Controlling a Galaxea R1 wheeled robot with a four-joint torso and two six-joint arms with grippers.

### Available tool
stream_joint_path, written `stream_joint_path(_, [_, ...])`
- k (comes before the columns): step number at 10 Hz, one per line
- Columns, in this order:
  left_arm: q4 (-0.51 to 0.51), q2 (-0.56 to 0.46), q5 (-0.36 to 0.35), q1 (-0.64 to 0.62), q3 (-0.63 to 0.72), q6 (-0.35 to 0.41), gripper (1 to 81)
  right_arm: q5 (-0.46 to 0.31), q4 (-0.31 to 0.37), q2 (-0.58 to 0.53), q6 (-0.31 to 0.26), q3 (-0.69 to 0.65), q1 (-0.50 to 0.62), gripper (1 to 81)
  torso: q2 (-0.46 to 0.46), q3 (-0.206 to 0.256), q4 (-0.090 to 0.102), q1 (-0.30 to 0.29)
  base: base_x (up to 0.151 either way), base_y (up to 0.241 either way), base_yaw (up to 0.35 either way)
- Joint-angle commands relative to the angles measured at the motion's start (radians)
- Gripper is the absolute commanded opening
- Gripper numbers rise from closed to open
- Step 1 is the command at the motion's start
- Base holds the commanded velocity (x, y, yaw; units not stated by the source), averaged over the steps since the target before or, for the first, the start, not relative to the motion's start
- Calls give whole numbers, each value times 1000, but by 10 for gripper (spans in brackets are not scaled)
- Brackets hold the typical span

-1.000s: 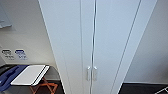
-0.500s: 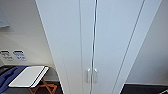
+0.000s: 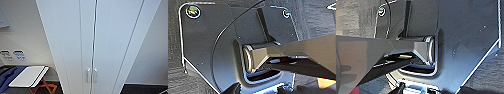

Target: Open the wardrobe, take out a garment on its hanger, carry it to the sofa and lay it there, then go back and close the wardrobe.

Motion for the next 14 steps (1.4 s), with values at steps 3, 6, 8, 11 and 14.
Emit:
stream_joint_path(3, [-4, -160, 63, -36, 240, -6, 811, -69, 8, -197, 1, 300, 65, 811, 0, 0, 0, 0, 0, 0, 0])
stream_joint_path(6, [-7, -307, 63, -69, 439, -9, 811, -69, 17, -339, 16, 474, 141, 811, 0, 0, 0, 0, 0, 0, 0])
stream_joint_path(8, [-8, -391, 63, -97, 559, -9, 811, -76, 17, -405, 27, 580, 198, 811, 0, 0, 0, 0, 0, 0, 0])
stream_joint_path(11, [-7, -511, 66, -165, 731, -11, 811, -78, 17, -508, 37, 748, 264, 811, 0, 0, 0, 0, 0, 0, 0])
stream_joint_path(14, [6, -631, 84, -243, 912, -11, 811, -76, 17, -593, 41, 882, 332, 811, 0, 0, 0, 0, 0, 0, 0])
